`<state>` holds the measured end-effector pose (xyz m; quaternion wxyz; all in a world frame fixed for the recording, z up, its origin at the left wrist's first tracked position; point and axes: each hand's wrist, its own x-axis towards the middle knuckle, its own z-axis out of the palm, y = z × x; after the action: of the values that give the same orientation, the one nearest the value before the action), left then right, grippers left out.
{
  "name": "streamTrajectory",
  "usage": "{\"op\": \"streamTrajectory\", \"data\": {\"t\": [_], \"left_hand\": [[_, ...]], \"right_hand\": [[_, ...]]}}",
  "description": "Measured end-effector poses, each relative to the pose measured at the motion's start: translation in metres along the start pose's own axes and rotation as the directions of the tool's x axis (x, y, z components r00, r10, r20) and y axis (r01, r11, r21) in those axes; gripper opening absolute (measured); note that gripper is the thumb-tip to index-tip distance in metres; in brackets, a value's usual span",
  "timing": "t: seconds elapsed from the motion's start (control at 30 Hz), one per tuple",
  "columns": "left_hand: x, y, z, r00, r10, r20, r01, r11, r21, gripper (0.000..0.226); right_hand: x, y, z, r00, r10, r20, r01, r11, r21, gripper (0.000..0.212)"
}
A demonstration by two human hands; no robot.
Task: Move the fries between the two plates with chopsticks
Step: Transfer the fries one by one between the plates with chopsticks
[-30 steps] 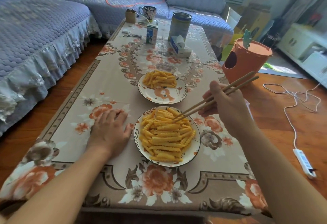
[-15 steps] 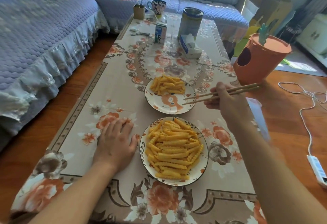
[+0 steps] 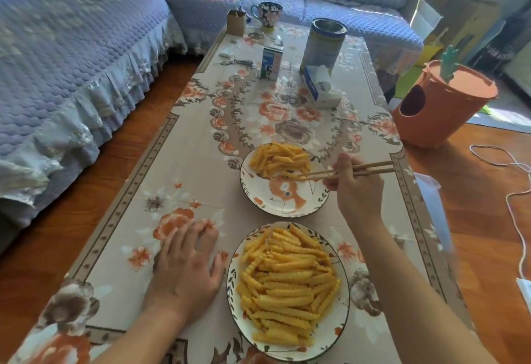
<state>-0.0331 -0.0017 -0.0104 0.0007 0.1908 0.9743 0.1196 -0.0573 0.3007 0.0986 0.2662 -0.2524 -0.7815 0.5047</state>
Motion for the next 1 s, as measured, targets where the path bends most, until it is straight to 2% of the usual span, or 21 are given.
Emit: {"op": "streamTrajectory", "data": {"t": [0.2, 0.43, 0.73, 0.9, 1.0], "left_hand": [[0.0, 0.001, 0.0, 1.0, -0.002, -0.002, 0.002, 1.0, 0.003, 0.048], [-0.001, 0.003, -0.001, 1.0, -0.003, -0.015, 0.003, 1.0, -0.017, 0.047], [0.0, 0.002, -0.001, 1.0, -0.003, -0.021, 0.003, 1.0, 0.0, 0.049], [-0.001, 0.004, -0.005, 1.0, -0.003, -0.01, 0.003, 1.0, -0.008, 0.049], [-0.002, 0.005, -0.005, 1.0, -0.001, -0.006, 0.001, 1.0, -0.007, 0.048]], "right_hand": [[-0.005, -0.006, -0.008, 1.0, -0.006, -0.006, 0.006, 0.998, 0.065, 0.032], [-0.009, 0.003, -0.006, 1.0, 0.021, -0.003, -0.021, 1.0, 0.023, 0.032], [-0.028, -0.005, -0.013, 0.98, 0.184, -0.076, -0.181, 0.982, 0.045, 0.041], [-0.06, -0.025, -0.053, 0.963, 0.243, -0.117, -0.209, 0.947, 0.244, 0.042], [-0.073, -0.037, -0.077, 0.966, 0.251, -0.058, -0.226, 0.933, 0.279, 0.043]]}}
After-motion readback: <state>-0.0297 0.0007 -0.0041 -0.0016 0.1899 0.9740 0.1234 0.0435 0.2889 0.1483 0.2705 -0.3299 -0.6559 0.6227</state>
